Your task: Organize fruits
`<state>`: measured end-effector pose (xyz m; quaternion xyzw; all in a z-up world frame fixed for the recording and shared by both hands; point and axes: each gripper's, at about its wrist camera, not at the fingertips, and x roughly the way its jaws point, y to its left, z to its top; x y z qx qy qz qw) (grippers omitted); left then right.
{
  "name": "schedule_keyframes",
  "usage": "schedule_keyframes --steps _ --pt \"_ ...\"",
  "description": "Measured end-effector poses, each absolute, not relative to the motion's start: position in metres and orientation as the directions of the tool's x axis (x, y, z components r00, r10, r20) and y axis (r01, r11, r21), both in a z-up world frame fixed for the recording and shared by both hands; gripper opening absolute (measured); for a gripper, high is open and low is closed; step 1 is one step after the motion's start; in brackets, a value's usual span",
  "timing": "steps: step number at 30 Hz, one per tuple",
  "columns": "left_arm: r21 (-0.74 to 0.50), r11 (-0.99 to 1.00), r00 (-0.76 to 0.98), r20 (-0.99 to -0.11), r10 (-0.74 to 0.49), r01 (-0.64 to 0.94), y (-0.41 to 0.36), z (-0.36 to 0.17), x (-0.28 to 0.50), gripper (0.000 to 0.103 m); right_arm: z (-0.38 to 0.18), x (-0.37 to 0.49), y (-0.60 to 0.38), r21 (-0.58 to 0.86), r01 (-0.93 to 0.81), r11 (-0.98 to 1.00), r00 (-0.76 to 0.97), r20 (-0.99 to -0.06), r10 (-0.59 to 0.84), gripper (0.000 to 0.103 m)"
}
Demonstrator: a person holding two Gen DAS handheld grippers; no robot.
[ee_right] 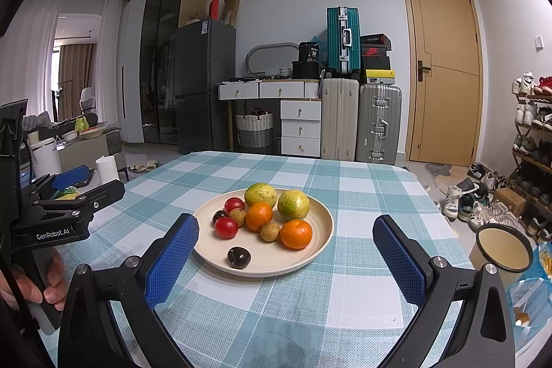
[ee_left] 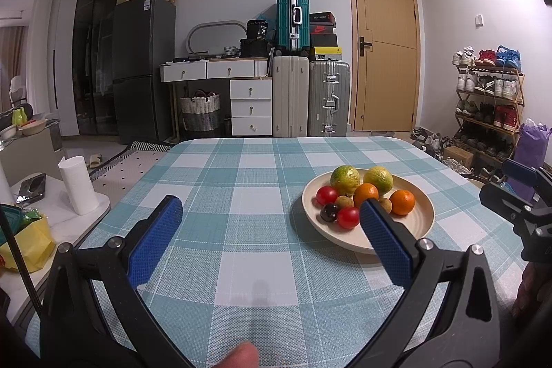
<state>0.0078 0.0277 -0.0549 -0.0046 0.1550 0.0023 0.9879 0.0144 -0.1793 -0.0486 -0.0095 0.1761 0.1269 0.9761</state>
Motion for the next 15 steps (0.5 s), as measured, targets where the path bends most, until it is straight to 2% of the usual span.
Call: schedule_keyframes --steps 15 --pt "-0.008 1.000 0.952 -0.306 0.000 -0.002 0.0262 -0.0551 0.0085 0.103 -0.0486 0.0143 -0.1794 0.026 -0.251 0.968 0.906 -0.346 0.245 0.103"
